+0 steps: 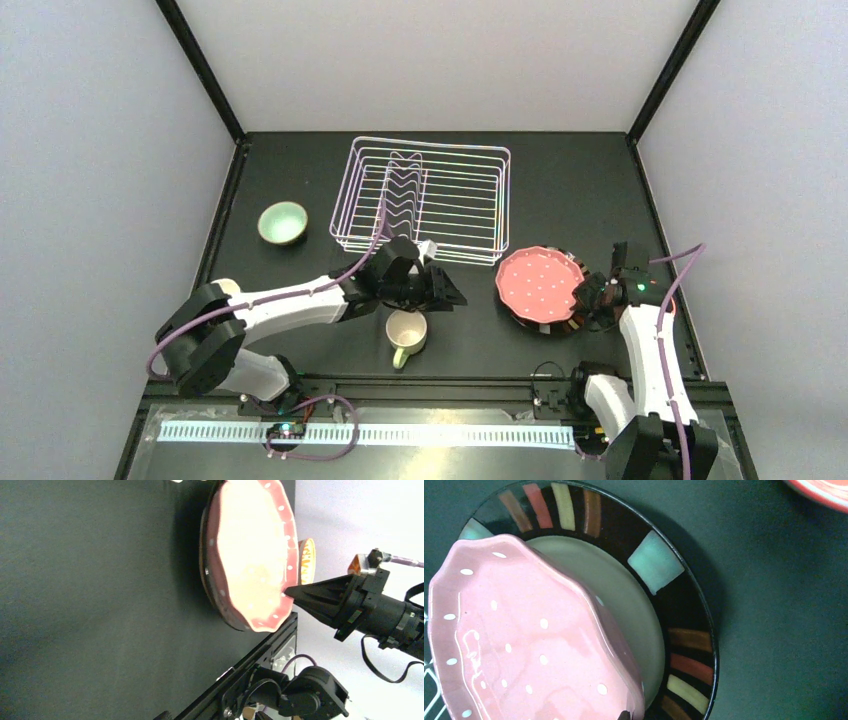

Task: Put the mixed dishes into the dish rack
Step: Grab the plate from the center of the board.

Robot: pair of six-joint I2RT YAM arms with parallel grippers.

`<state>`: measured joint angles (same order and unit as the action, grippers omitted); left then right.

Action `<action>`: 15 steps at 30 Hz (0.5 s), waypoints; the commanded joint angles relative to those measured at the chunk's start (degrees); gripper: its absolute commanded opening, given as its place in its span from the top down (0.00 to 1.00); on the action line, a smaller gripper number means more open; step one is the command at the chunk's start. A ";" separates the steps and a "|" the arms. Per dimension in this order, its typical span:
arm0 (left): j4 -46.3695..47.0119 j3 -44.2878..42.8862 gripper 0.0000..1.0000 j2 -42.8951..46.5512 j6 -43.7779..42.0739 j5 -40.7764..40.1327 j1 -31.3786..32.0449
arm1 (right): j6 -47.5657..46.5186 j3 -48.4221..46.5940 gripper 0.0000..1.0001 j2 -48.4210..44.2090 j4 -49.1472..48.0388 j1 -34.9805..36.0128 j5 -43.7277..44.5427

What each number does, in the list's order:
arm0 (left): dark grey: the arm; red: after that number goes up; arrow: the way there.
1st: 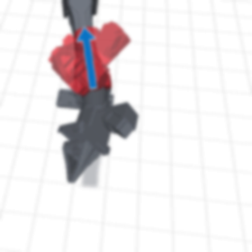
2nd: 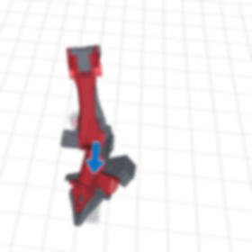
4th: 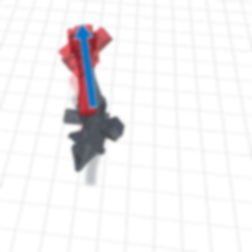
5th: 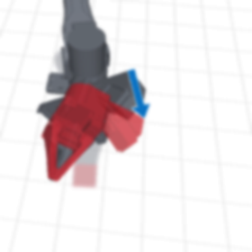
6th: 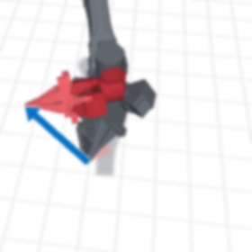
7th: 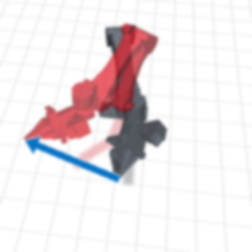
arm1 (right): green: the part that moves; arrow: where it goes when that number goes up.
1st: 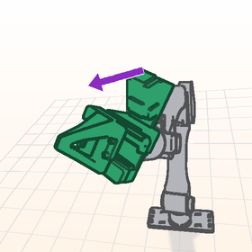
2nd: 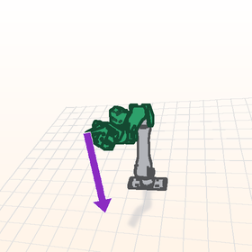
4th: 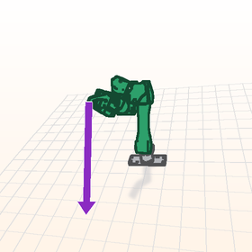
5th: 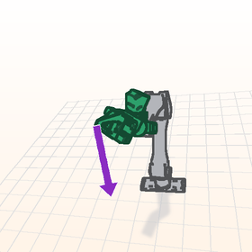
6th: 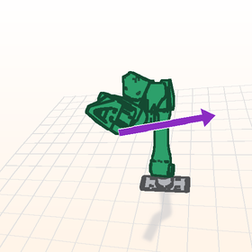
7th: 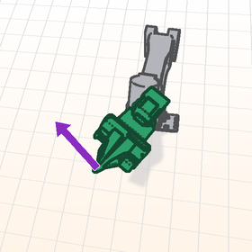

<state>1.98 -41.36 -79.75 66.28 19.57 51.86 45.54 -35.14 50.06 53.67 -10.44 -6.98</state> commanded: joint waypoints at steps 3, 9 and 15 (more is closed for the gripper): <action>-0.17 -5.75 0.01 -3.56 0.84 -0.03 1.50 | 1.02 -3.99 1.00 -1.66 -0.48 -0.02 -6.50; 1.95 -8.42 0.01 -7.77 2.40 0.52 3.08 | 1.26 -4.50 1.00 -2.61 0.49 -0.02 -7.91; 5.60 -8.77 0.01 -11.27 5.39 0.37 4.50 | 1.31 -4.36 1.00 -3.20 0.95 -0.02 -8.72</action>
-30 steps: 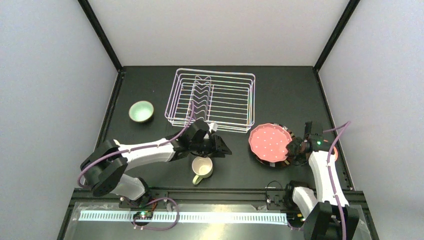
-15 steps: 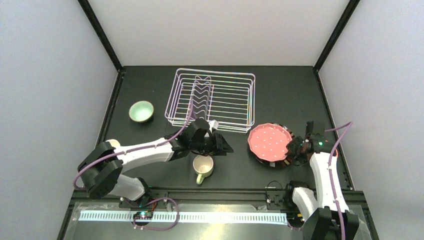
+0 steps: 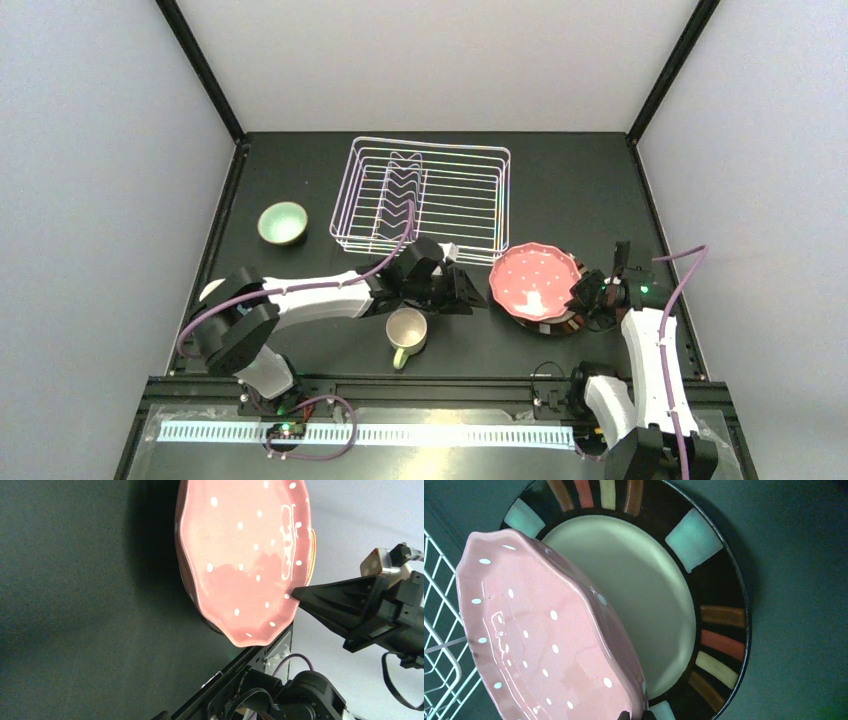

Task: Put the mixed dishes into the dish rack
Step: Grab the plate from the center of the board.

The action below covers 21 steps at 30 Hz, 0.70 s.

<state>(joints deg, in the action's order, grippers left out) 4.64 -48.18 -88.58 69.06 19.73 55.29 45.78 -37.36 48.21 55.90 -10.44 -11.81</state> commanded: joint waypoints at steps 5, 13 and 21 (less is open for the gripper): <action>5.54 -2.78 0.01 -5.28 4.33 -0.77 1.81 | 0.98 -1.75 1.00 -1.54 -1.22 -0.02 -4.18; 9.51 -5.15 0.01 -10.31 5.70 -2.98 3.21 | 1.57 -1.91 1.00 -1.58 -1.31 -0.02 -5.25; 9.74 -5.94 0.01 -13.71 5.84 -5.77 3.99 | 2.07 -1.91 1.00 -1.72 -1.35 -0.02 -5.97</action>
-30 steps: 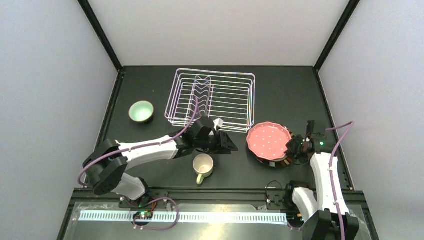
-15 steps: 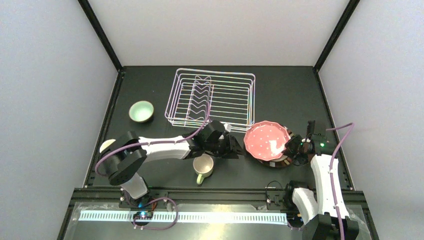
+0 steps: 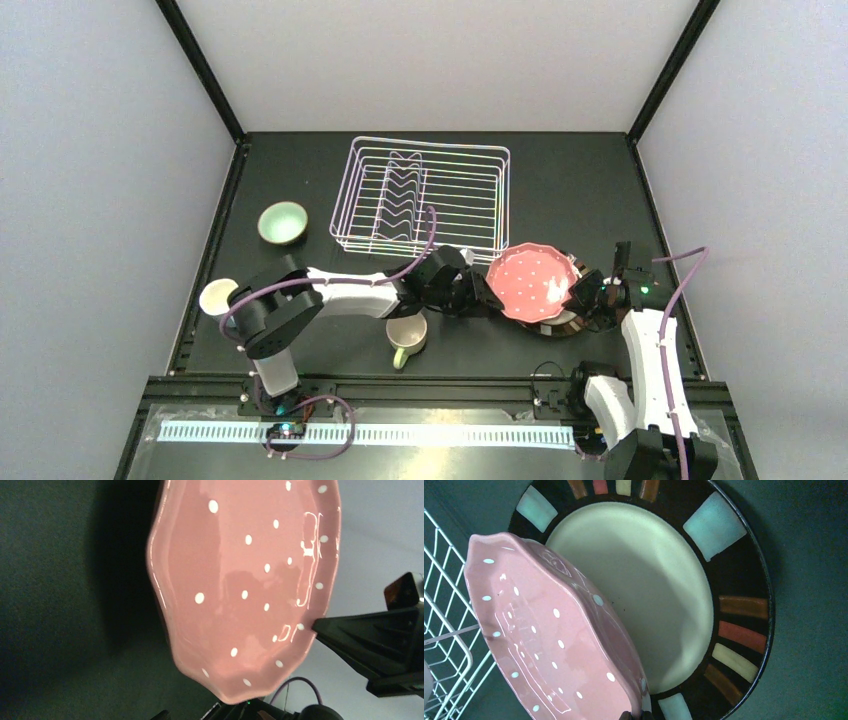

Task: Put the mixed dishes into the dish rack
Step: Grab the plate from the center of the board.

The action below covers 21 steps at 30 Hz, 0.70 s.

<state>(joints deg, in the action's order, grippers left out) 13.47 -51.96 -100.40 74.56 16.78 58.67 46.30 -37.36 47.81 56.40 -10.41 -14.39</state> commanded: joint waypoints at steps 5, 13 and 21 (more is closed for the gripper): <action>0.03 -2.71 0.01 -3.45 0.06 -5.09 0.89 | 2.07 -1.89 1.00 -1.32 -1.90 -0.04 -4.14; 2.69 -3.36 0.01 -5.65 1.26 -7.71 1.02 | 2.80 -2.10 1.00 -1.83 -1.48 -0.04 -5.27; 6.97 -2.79 0.01 -6.64 3.48 -10.65 1.61 | 3.52 -2.26 1.00 -2.26 -1.47 -0.04 -6.62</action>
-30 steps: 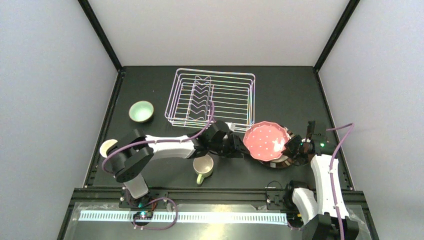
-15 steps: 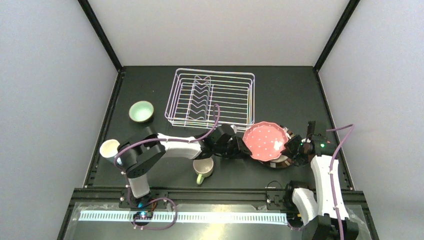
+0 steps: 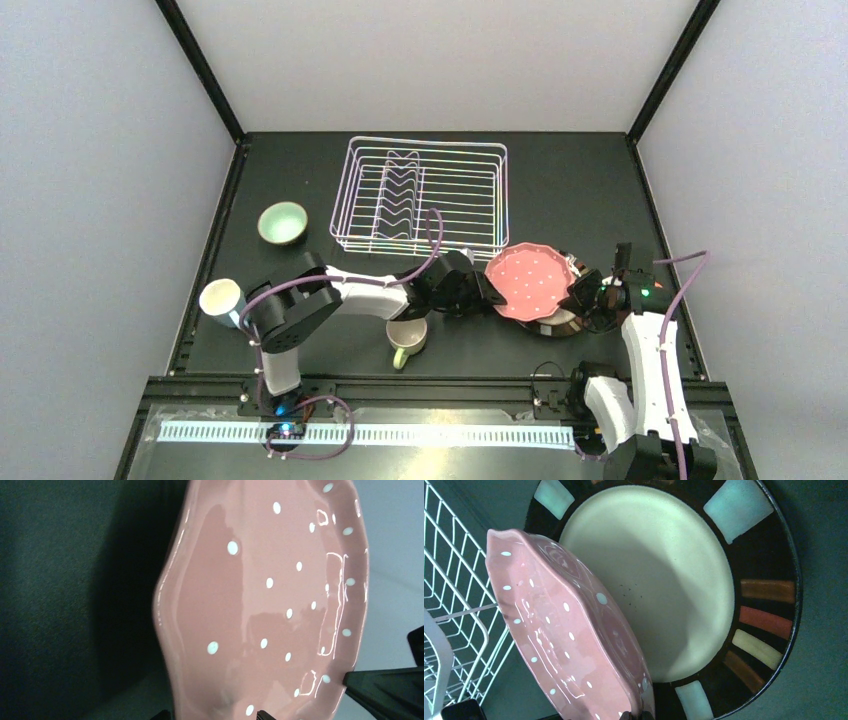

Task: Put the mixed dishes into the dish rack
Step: Grab the plate from the center of the board.

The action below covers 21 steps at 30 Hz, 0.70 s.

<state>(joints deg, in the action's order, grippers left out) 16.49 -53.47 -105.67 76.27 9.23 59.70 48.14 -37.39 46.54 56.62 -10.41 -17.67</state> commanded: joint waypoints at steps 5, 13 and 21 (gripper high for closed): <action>8.20 0.63 0.01 -1.30 4.52 -5.09 0.93 | 2.02 -2.01 1.00 -1.83 -1.00 -0.04 -3.72; 9.11 0.60 0.02 -1.72 5.41 -6.40 2.06 | 2.70 -1.22 1.00 -3.10 -0.47 -0.04 -4.60; 11.68 2.64 0.02 -0.83 6.83 -8.77 2.85 | 3.63 -1.20 1.00 -4.56 0.83 -0.04 -4.78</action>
<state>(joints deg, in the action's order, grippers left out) 23.29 -51.66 -106.30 81.80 3.20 61.78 50.09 -37.52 43.20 56.73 -10.44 -19.99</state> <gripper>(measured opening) 0.977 0.023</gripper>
